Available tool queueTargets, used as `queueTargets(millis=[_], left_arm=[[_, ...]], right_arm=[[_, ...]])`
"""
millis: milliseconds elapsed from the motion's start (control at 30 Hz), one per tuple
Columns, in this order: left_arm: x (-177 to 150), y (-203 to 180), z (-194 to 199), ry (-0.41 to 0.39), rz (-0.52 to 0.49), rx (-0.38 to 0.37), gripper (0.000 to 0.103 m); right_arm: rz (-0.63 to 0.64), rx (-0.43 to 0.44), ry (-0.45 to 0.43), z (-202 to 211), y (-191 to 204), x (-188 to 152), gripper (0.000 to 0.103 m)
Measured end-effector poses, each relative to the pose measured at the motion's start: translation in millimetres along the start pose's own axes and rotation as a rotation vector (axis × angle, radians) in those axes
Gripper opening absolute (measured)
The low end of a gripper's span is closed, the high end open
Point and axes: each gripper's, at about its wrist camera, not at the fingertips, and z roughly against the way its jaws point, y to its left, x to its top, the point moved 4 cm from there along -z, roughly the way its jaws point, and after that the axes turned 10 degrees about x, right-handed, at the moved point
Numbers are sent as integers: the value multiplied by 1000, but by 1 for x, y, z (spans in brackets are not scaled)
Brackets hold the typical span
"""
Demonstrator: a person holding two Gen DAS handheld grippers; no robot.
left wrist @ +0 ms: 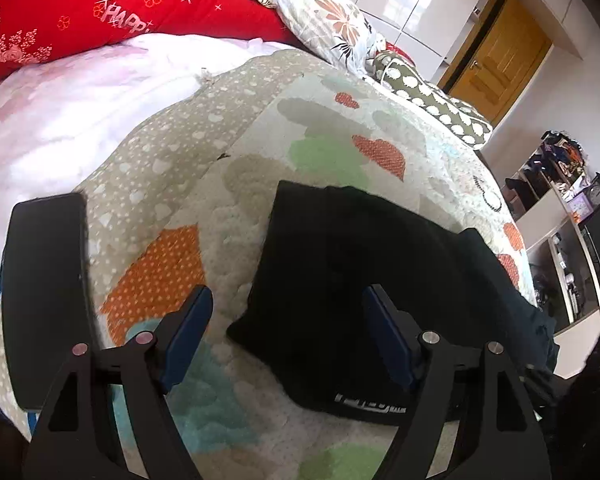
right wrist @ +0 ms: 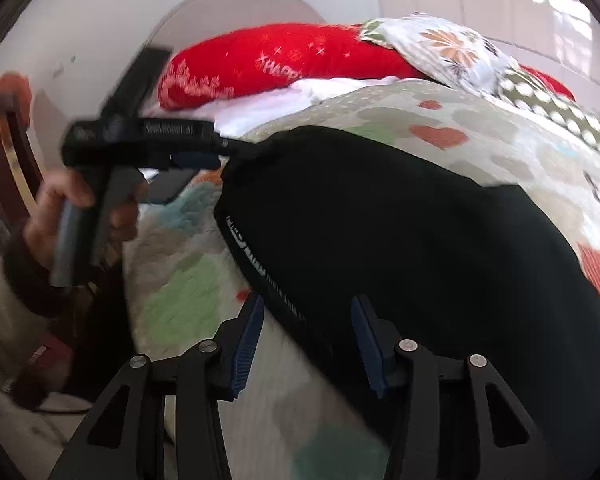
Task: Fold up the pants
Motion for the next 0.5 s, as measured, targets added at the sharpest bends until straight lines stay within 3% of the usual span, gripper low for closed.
queueTargets(millis=[100,167,200,233,267,500], left_arm=[[3,-5,-2,-1,-23,-15,77],[4,-9,-4,2,-49,-15,73],[4,-12,-5,-1,-63,-9,58],[5,-13,-5,-1,-74,2,44],[6,-15,-5,-3,-87,22,41],[14,-19,17,-51,-107,-26,31]], right_arm=[[64,-29,35,-21,3,1,46],[82,-45,35,-27,0,1,36],[63,-35,38,-27,-5,2,34],[37,-17,32,-27,-11,4,15],[32,-41,24,-24,-15,6,1],[-18,47,-17,1,-12,16,0]])
